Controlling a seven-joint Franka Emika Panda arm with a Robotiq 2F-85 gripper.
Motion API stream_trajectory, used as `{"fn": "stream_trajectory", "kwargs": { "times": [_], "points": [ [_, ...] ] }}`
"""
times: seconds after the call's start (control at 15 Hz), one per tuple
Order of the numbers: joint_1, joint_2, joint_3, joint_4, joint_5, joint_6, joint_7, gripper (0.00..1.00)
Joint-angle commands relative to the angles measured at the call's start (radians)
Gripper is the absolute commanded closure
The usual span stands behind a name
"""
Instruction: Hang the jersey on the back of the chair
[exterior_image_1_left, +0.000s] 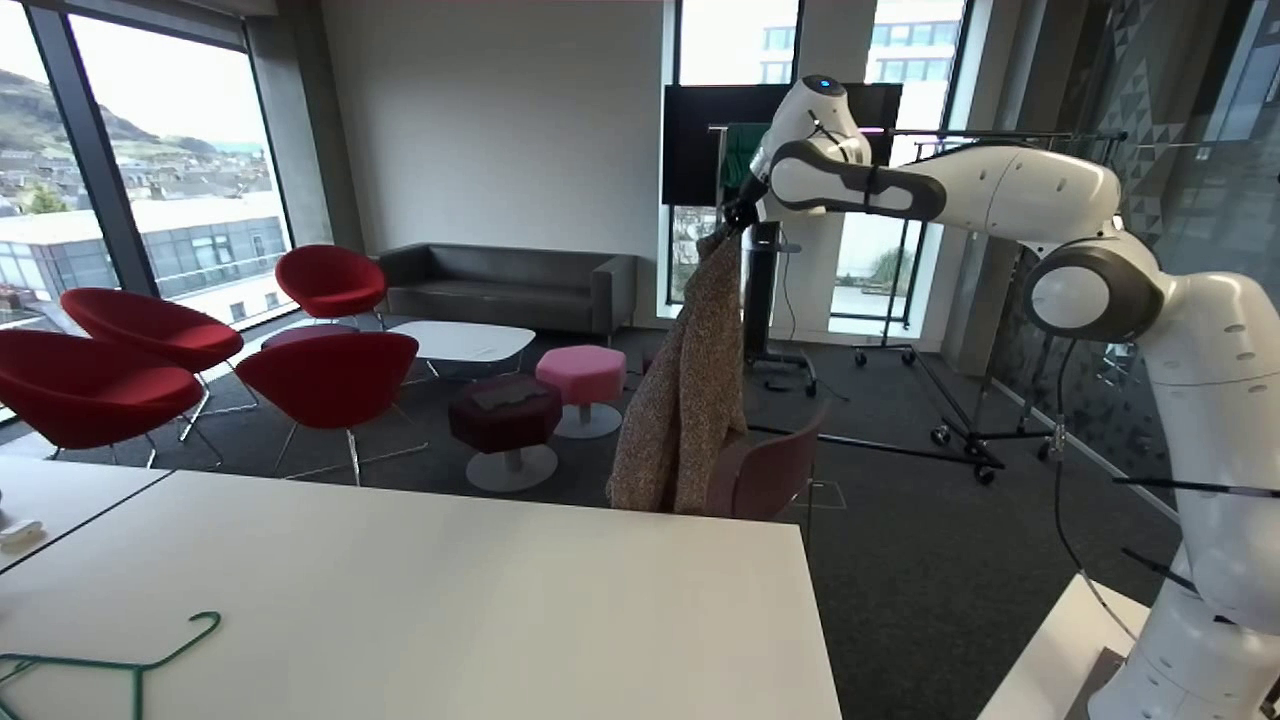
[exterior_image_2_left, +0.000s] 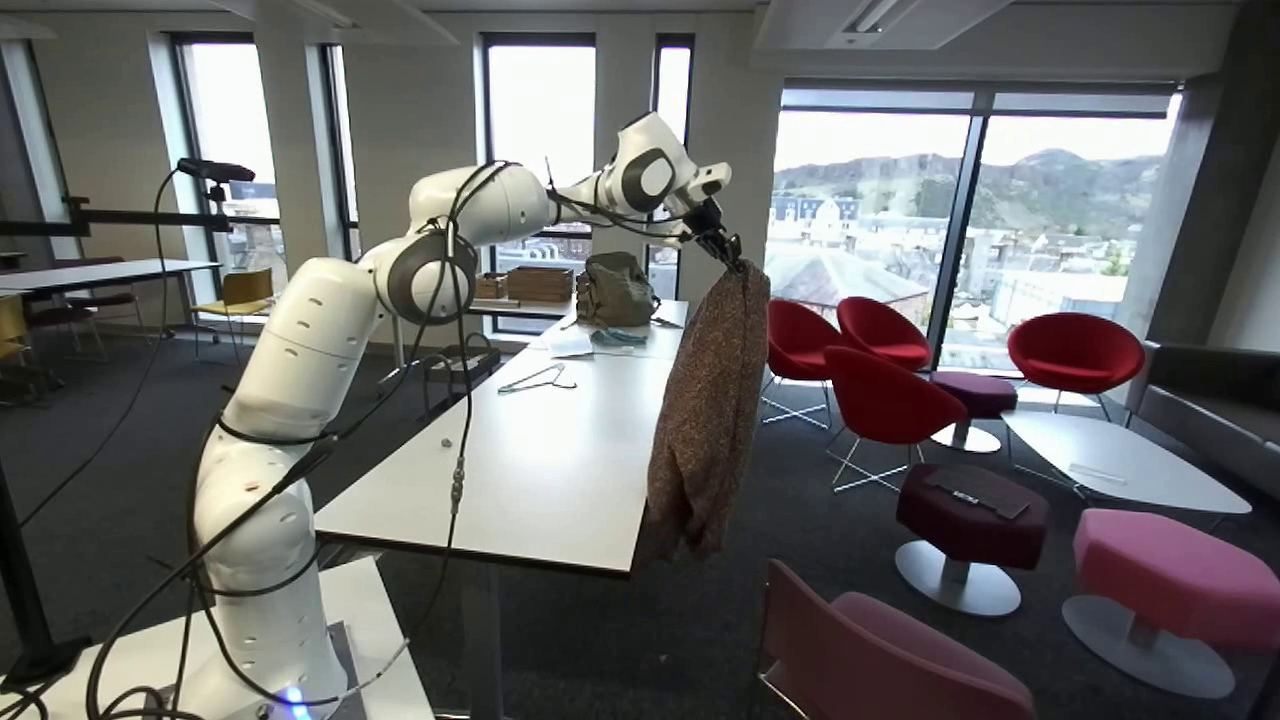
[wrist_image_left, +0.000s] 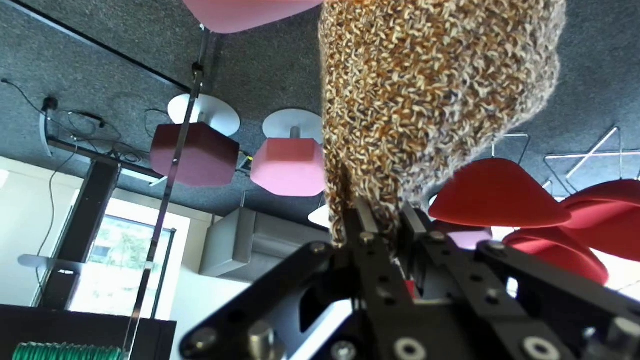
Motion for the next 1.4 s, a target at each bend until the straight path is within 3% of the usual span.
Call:
{"fn": "stream_trajectory", "kwargs": {
  "times": [0.0, 0.33, 0.8, 1.2, 1.33],
  "points": [
    [-0.036, 0.071, -0.016, 0.175, 0.001, -0.007, -0.062, 0.97],
    [-0.095, 0.118, -0.034, 0.266, 0.002, 0.002, -0.08, 0.97],
    [-0.166, 0.153, -0.018, 0.306, 0.056, -0.065, -0.075, 0.97],
    [-0.195, 0.247, -0.026, 0.381, 0.061, -0.073, -0.081, 0.97],
    [-0.184, 0.288, -0.069, 0.431, 0.081, -0.115, -0.082, 0.97]
  ]
}}
